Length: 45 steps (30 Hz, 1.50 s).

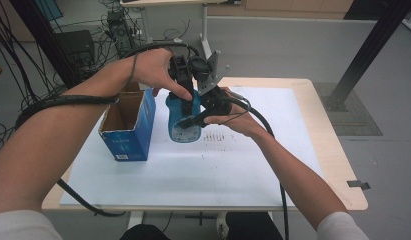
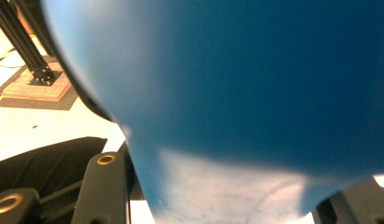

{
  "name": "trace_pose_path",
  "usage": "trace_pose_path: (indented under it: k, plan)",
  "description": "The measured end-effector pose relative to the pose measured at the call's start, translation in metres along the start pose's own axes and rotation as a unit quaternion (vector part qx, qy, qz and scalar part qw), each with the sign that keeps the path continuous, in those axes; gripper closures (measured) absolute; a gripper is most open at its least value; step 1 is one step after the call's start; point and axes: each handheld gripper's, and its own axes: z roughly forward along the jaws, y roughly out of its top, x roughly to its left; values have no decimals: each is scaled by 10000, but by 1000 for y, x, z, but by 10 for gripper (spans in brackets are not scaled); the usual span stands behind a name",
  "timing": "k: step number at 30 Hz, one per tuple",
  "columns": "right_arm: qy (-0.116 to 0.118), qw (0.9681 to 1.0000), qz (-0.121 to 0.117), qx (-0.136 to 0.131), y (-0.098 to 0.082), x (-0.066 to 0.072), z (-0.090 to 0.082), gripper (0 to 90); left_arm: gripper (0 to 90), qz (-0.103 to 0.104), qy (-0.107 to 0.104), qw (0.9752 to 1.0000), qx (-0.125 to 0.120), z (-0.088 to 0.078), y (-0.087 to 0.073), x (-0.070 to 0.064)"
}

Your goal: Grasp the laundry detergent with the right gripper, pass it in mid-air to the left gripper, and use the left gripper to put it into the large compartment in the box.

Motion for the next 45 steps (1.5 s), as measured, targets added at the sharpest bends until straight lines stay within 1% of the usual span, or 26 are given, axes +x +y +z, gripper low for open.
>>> trace_pose_path:
  k: [1, 3, 4, 7, 8, 13, 14, 17, 21, 23, 25, 28, 30, 31, 32, 35, 37, 39, 40, 42, 45]
  plan:
    - [-4, 10000, -32, -5, 0, 0, 0, 431, 348, -1, -11, 10000, -1, 0, 0, 0]
    - [17, 10000, 12, 6, 0, 0, 0, 429, 348, -7, -18, 10000, -10, 0, 0, 0]
    - [-19, 9999, -92, -62, 0, -2, 0, 429, 349, -12, -19, 10000, -27, 0, -1, 0]
    - [-5, 9999, -65, -81, 0, -2, 1, 426, 350, -20, -23, 10000, -11, 0, 0, 1]
    - [-27, 9999, -99, -73, -1, -3, 1, 425, 350, -13, -21, 10000, -3, 0, 0, 1]
    - [21, 9999, -29, -107, -2, -3, 1, 412, 352, -26, -24, 10000, -10, 0, 0, 1]
    - [43, 9999, 46, -97, -2, -3, 0, 405, 352, -50, -39, 10000, -20, 1, 0, 1]
    - [30, 9999, 92, -119, -2, -4, 0, 386, 352, -39, -30, 10000, -18, 1, 1, 1]
    - [30, 9999, 75, -113, -3, -5, 2, 377, 353, -71, -72, 9999, -45, 0, 2, 2]
    - [10, 9999, 95, -105, -4, -4, 2, 356, 353, -59, -67, 10000, -42, -1, 2, 2]
    - [21, 9998, 192, -83, -4, -4, 2, 331, 354, -50, -62, 10000, -27, -2, 2, 2]
    - [-13, 9998, 191, -64, -5, -4, 1, 283, 354, -95, -68, 9999, -36, -2, 2, 2]
    - [-15, 9995, 300, -5, -5, -2, -2, 252, 354, -97, -52, 9999, -31, -2, 1, 2]
    - [-36, 9998, 211, -64, -5, -3, -2, 234, 354, -97, -50, 9999, -24, -2, 1, 2]
    - [-71, 9996, 272, -20, -6, -2, -4, 214, 354, -109, -41, 9999, 9, -2, 0, 2]
    - [-116, 9992, 371, -101, -8, -3, -8, 161, 354, -165, -36, 9999, -26, -3, -1, 3]
    - [-81, 9985, 527, -138, -10, -4, -11, 134, 354, -223, -44, 9997, -42, -4, -3, 4]
    - [-273, 9984, 497, 25, -12, -3, -14, 125, 354, -294, -46, 9995, -82, -6, -4, 5]
    - [-332, 9980, 528, 72, -13, -3, -15, 111, 354, -318, -52, 9994, -79, -8, -5, 6]
    - [-338, 9969, 702, 97, -17, -3, -19, 89, 354, -406, -44, 9991, -114, -10, -6, 8]
    - [-531, 9945, 896, 69, -21, -2, -28, 58, 354, -533, -24, 9985, -118, -14, -8, 10]
